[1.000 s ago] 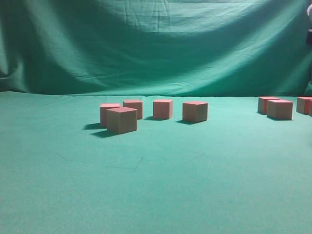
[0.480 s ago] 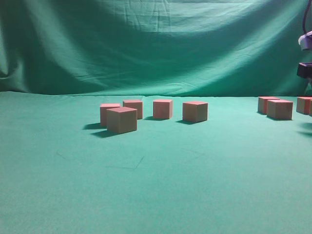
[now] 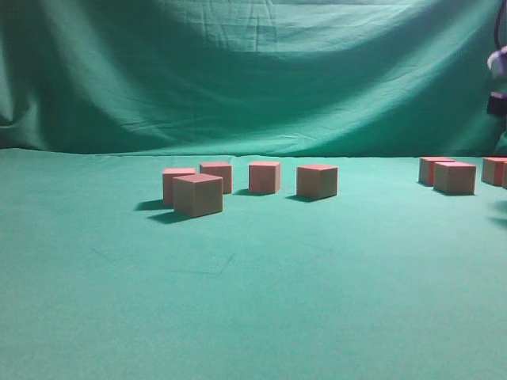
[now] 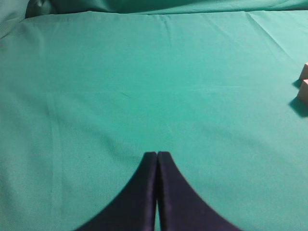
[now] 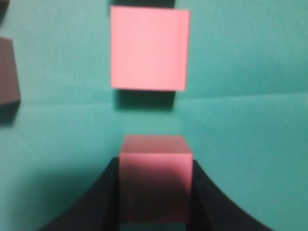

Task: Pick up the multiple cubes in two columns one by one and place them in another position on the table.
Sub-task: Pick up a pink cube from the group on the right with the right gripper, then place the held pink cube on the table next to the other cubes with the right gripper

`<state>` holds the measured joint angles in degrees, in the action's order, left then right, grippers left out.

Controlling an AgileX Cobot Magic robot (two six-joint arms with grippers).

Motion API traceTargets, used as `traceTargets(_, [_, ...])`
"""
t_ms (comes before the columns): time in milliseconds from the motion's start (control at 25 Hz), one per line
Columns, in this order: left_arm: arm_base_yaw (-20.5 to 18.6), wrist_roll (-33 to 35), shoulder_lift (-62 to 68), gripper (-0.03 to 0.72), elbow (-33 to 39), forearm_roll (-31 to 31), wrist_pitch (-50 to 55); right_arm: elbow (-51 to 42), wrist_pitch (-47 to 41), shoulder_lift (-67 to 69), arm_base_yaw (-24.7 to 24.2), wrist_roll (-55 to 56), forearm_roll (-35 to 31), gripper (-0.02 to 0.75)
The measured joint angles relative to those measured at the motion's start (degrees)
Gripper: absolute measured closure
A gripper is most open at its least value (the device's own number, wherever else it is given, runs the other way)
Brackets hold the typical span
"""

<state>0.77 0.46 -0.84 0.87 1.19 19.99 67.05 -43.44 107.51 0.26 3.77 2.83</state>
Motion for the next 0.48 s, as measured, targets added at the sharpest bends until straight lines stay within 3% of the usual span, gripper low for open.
traceTargets(240, [0.00, 0.00, 0.00, 0.688, 0.00, 0.00, 0.00, 2.38, -6.47, -10.24, 3.11, 0.00, -0.62, 0.482])
traceTargets(480, [0.00, 0.00, 0.00, 0.688, 0.00, 0.00, 0.00, 2.38, -11.89, -19.22, 15.56, -1.13, -2.33, 0.482])
